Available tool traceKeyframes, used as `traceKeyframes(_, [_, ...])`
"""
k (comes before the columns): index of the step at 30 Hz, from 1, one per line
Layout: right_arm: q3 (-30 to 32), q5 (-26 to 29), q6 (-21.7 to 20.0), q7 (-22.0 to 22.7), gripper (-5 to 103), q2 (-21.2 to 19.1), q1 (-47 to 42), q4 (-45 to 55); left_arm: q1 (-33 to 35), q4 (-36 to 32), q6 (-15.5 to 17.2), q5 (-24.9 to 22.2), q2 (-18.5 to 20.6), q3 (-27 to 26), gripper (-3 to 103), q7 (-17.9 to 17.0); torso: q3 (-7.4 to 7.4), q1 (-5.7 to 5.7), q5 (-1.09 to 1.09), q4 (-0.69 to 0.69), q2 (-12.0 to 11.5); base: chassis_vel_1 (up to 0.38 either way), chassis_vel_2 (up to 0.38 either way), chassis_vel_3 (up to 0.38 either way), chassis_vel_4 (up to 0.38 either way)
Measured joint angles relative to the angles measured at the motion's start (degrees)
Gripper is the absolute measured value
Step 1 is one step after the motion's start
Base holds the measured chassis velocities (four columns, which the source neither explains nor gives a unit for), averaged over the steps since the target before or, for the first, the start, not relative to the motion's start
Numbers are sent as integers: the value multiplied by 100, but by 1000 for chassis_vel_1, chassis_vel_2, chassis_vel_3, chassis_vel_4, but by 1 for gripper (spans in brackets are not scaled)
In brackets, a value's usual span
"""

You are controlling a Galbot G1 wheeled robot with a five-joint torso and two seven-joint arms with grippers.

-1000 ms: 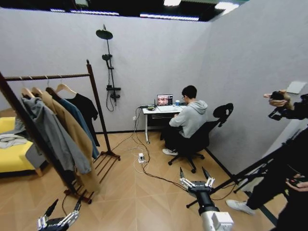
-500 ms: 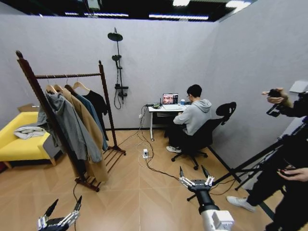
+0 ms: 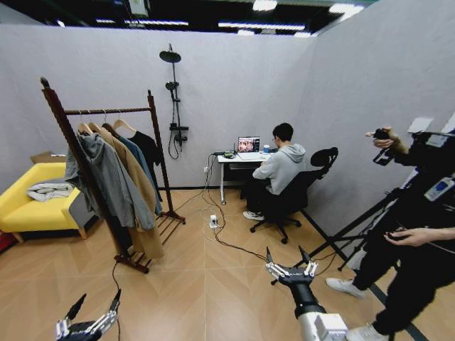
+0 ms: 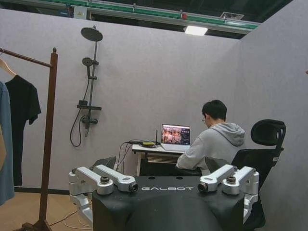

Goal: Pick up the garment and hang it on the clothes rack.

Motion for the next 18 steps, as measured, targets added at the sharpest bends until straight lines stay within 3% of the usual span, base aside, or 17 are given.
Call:
traceKeyframes(12, [159,121,-1,-250,100,-27,-155,85,0,0,0,0,0,0,100,0,2,5,0,-1,-3,16,-13,-14,19])
traceKeyframes(16, [277,424,-165,-395,100,-25,-172,97,0,0,0,0,0,0,100,0,1,4,0,-1,-2,0,0,0,0])
traceKeyframes(18, [391,729,-454,-486,100,-30,-137,69,0,0,0,0,0,0,100,0,1,3,0,0,-2,0,0,0,0])
